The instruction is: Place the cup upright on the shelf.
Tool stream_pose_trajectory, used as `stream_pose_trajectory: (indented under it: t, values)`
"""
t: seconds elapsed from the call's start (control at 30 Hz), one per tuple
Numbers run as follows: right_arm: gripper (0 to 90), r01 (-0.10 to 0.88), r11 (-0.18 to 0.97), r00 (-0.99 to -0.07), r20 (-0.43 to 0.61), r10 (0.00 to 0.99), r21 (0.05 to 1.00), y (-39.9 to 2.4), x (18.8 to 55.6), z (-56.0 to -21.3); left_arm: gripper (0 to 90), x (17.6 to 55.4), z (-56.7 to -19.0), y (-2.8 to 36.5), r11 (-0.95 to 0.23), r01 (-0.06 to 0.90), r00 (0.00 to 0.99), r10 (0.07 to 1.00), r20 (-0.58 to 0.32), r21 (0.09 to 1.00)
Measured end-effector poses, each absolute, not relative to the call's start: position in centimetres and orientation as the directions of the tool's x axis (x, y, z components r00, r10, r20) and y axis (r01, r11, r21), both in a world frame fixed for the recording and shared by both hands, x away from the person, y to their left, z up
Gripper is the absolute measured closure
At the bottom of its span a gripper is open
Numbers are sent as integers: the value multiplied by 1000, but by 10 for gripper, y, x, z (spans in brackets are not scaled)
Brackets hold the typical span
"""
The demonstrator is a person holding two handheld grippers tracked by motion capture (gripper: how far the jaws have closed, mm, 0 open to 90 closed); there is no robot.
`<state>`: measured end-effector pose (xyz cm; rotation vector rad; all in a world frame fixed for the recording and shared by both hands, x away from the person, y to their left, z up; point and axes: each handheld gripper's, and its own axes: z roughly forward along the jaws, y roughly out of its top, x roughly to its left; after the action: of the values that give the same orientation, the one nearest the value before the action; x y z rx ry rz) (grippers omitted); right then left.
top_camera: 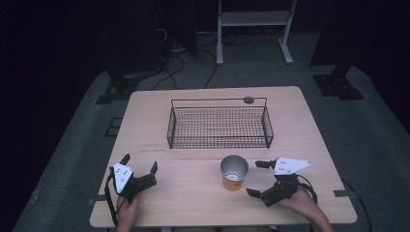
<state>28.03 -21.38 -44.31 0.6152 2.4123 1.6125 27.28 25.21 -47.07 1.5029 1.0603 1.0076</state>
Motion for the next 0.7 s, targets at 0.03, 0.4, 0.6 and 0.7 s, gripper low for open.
stream_pose_trajectory:
  t: [0.03, 0.4, 0.6, 0.7]
  values:
    - [0, 237, 335, -901, 78, 427, 912, -212, 282, -443, 0, 273, -471, 252, -118, 129, 269, 960, 80, 985]
    - [0, 225, 387, -913, 55, 404, 894, -190, 289, -442, 0, 273, -471, 252, -115, 128, 269, 960, 78, 985]
    - [0, 223, 397, -913, 49, 404, 890, -182, 293, -441, 0, 273, -471, 252, -115, 129, 269, 960, 77, 985]
    - [0, 224, 392, -914, 53, 403, 892, -179, 296, -442, 0, 273, -471, 252, -115, 129, 269, 960, 77, 985]
